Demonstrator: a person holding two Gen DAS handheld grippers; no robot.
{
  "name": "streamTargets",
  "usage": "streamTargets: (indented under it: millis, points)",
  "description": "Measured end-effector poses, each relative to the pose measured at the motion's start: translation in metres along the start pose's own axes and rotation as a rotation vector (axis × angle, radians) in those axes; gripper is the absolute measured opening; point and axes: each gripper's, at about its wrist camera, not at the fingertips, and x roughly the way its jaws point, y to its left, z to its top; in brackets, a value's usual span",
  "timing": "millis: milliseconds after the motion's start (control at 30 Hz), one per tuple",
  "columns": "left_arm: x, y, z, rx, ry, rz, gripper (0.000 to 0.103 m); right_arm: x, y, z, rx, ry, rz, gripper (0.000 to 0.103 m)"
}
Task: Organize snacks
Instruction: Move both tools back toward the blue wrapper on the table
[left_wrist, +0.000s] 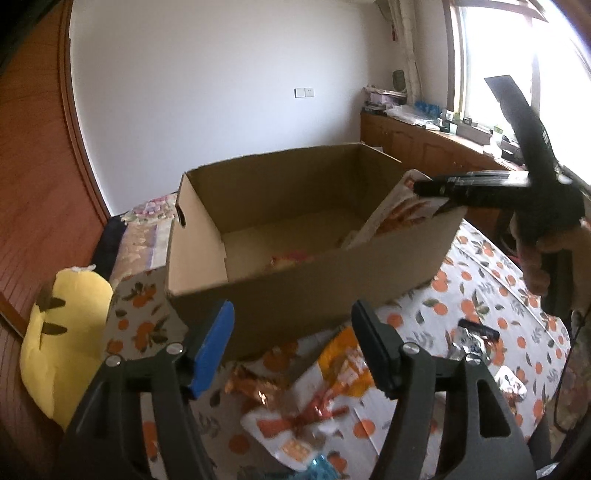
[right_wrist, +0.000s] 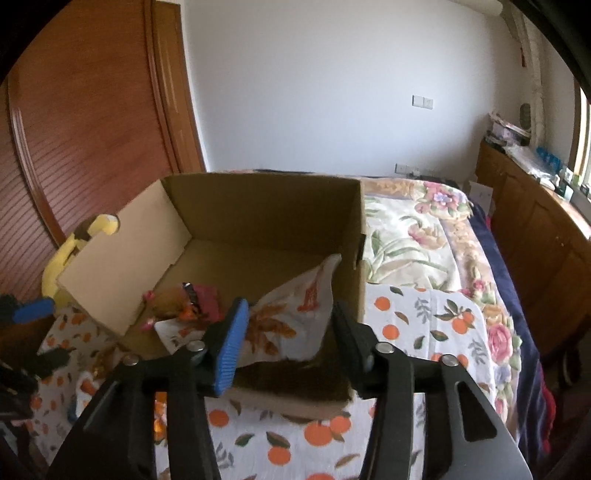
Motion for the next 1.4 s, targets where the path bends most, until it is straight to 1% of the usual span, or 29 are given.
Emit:
streamTargets:
  millis: [100, 200, 233, 300, 400, 433, 533, 667, 800, 900, 1000, 1067, 1133, 1300, 1400]
  points:
    - [-0.006, -0.001, -0.01, -0.026, -0.001, -0.03, 0.067, -0.02, 0.0, -0.003, 0.006, -0.016, 0.007, 0.054]
    - [-0.013, -0.002, -0.021, -0.021, 0.005, -0.052, 0.067, -0.042, 0.0, -0.01, 0.025, -0.033, 0.027, 0.056]
    - [-0.014, -0.002, -0.025, -0.018, 0.008, -0.058, 0.067, -0.05, -0.001, -0.015, 0.033, -0.035, 0.042, 0.057]
    - [-0.016, -0.001, -0.036, -0.016, 0.027, -0.1, 0.067, -0.065, 0.001, -0.027, 0.034, -0.033, 0.067, 0.057]
    - [-0.018, 0.002, -0.052, -0.036, 0.043, -0.147, 0.067, -0.079, 0.007, -0.047, 0.031, -0.027, 0.079, 0.057]
    - [-0.019, 0.003, -0.058, -0.04, 0.05, -0.152, 0.067, -0.083, 0.008, -0.054, 0.032, -0.024, 0.083, 0.057]
    - [-0.022, 0.0, -0.072, -0.027, 0.056, -0.141, 0.067, -0.091, 0.012, -0.079, 0.034, -0.01, 0.085, 0.058]
    - [-0.021, 0.0, -0.09, 0.0, 0.077, -0.13, 0.067, -0.091, 0.016, -0.109, 0.026, 0.012, 0.074, 0.058]
    - [-0.019, 0.001, -0.103, 0.038, 0.099, -0.099, 0.067, -0.086, 0.012, -0.138, 0.072, 0.027, 0.088, 0.058]
    - [-0.016, 0.002, -0.111, 0.051, 0.113, -0.096, 0.066, -0.082, 0.013, -0.155, 0.081, 0.032, 0.09, 0.059]
    - [-0.013, 0.001, -0.117, 0.063, 0.13, -0.081, 0.064, -0.079, 0.019, -0.169, 0.052, 0.044, 0.094, 0.06]
    - [-0.012, 0.0, -0.121, 0.071, 0.141, -0.075, 0.062, -0.078, 0.022, -0.176, 0.044, 0.051, 0.091, 0.062]
    - [-0.01, -0.002, -0.124, 0.088, 0.152, -0.073, 0.058, -0.078, 0.022, -0.181, 0.041, 0.054, 0.095, 0.063]
    - [-0.008, -0.005, -0.12, 0.127, 0.147, -0.05, 0.056, -0.068, 0.011, -0.183, 0.054, 0.061, 0.082, 0.064]
    - [-0.008, -0.009, -0.114, 0.155, 0.149, -0.068, 0.056, -0.062, 0.005, -0.184, 0.073, 0.066, 0.075, 0.064]
